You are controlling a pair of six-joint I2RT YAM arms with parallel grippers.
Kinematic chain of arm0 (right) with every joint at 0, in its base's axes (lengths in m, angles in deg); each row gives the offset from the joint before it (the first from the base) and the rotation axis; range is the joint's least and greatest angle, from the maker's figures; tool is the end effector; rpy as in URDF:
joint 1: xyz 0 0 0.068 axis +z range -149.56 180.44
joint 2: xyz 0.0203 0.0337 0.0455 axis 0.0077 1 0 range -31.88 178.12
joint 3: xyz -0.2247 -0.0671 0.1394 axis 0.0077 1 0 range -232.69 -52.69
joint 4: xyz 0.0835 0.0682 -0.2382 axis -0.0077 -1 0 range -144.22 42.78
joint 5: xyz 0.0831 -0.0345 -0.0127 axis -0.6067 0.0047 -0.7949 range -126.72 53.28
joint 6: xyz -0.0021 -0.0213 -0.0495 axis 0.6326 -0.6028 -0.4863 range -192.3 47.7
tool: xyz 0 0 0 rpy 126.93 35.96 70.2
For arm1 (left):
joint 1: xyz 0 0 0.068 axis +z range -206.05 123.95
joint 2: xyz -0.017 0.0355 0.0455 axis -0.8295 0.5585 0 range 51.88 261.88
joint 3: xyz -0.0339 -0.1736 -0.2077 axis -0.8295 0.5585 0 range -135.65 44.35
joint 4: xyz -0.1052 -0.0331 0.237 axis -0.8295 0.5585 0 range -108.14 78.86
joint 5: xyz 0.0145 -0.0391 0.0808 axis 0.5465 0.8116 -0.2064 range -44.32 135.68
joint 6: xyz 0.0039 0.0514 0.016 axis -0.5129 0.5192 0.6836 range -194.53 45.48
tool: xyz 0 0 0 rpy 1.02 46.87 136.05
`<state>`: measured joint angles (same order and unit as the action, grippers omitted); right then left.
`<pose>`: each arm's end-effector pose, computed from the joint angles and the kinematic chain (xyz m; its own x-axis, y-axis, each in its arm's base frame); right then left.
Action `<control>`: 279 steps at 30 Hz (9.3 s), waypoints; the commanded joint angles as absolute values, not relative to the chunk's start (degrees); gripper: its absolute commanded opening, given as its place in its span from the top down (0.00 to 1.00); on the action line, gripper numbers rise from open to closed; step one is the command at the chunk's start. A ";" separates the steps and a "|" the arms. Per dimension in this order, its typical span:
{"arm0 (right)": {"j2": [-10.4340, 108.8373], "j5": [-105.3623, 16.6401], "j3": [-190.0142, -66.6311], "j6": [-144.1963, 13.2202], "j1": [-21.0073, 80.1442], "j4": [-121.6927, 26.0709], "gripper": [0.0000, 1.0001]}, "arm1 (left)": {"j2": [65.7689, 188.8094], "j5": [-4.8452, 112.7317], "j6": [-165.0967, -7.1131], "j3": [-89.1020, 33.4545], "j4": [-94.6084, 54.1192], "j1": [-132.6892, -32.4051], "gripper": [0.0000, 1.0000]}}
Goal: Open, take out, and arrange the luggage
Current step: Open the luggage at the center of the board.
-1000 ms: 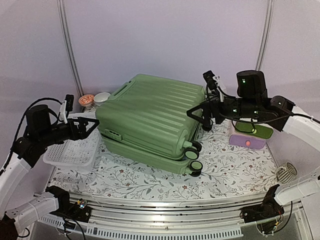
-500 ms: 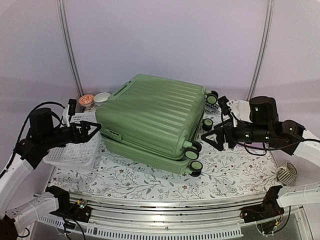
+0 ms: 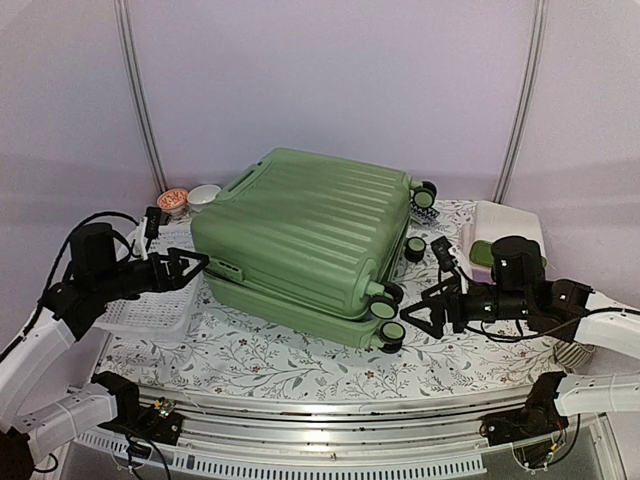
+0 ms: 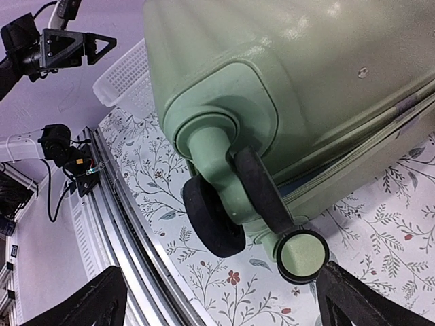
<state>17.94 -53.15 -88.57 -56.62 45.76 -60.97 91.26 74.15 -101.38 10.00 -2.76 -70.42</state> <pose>0.1319 0.1476 0.2642 -0.5466 -0.1840 -0.8170 -0.7378 0.5672 0.3659 0.1545 -0.0571 0.2824 -0.5955 -0.2573 -0.7610 0.4282 0.6999 -0.5717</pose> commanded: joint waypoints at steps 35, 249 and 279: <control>30.67 -48.58 -91.15 -76.21 47.35 -43.23 0.57 | 91.01 72.87 -96.96 5.08 -0.97 -71.01 0.02; 63.49 -11.33 -104.38 -104.33 41.98 25.67 0.97 | 127.94 28.00 -54.32 -20.05 -35.44 -99.26 0.02; 66.72 -36.84 -133.58 -79.22 22.91 -25.69 0.97 | 115.43 59.03 -90.15 -6.72 -4.10 -103.58 0.05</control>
<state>63.03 -28.21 -129.92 -82.06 23.45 -20.47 115.83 55.48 -89.97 -11.01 0.10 -97.17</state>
